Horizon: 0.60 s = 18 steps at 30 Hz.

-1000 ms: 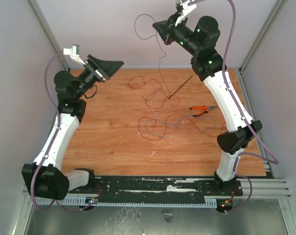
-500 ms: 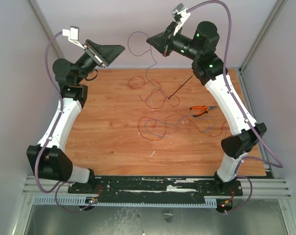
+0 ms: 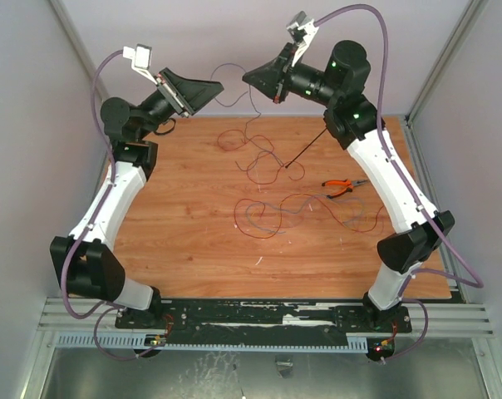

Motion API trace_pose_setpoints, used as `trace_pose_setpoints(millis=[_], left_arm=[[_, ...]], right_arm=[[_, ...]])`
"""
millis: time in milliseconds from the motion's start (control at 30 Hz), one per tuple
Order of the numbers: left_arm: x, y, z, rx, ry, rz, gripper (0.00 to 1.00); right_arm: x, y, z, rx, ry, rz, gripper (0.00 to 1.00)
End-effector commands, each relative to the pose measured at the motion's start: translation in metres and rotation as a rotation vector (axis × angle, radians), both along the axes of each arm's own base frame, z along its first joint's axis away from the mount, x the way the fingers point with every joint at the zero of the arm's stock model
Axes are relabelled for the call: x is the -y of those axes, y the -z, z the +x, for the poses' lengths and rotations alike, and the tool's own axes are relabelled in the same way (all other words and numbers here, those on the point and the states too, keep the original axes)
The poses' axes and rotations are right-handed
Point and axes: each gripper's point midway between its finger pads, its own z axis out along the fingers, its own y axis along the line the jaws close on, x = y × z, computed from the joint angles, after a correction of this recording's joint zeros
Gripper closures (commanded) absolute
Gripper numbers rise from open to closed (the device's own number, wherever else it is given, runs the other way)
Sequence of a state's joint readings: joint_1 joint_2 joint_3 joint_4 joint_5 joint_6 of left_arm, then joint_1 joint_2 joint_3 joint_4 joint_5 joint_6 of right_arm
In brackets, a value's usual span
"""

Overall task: Zip-tie the wires
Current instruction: Pick up the cable at the center of the board.

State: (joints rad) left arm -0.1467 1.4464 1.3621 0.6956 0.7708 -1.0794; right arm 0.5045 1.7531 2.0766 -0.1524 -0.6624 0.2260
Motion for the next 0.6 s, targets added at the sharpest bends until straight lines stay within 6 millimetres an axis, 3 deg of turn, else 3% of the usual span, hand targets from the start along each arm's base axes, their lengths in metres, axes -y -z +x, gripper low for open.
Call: trace_pose_setpoints(millis=[0, 67, 100, 167, 300, 400, 467, 567], left_arm=[[0.009, -0.015, -0.015, 0.086, 0.045, 0.011, 0.76], [0.008, -0.018, -0.016, 0.094, 0.04, 0.01, 0.95], [0.008, -0.02, -0.016, 0.101, 0.036, 0.01, 1.0], [0.007, -0.027, -0.016, 0.109, 0.023, 0.01, 1.0], [0.005, -0.05, -0.011, 0.127, -0.007, 0.023, 1.0], [0.003, -0.071, -0.007, 0.15, -0.034, 0.04, 1.0], [0.002, -0.082, -0.006, 0.163, -0.039, 0.043, 1.0], [0.002, -0.093, -0.005, 0.173, -0.04, 0.045, 1.0]], right_arm=[[-0.002, -0.011, -0.009, 0.017, -0.018, 0.032, 1.0], [0.0, -0.01, -0.006, 0.017, 0.006, 0.033, 1.0], [0.001, -0.008, -0.004, 0.017, 0.019, 0.027, 1.0], [0.005, -0.001, 0.003, 0.016, 0.062, 0.017, 0.96], [0.014, 0.027, 0.014, 0.015, 0.148, -0.031, 0.73], [0.029, 0.062, 0.022, 0.016, 0.244, -0.092, 0.59], [0.046, 0.085, 0.028, 0.01, 0.344, -0.117, 0.43], [0.064, 0.138, 0.034, -0.02, 0.429, -0.17, 0.27]])
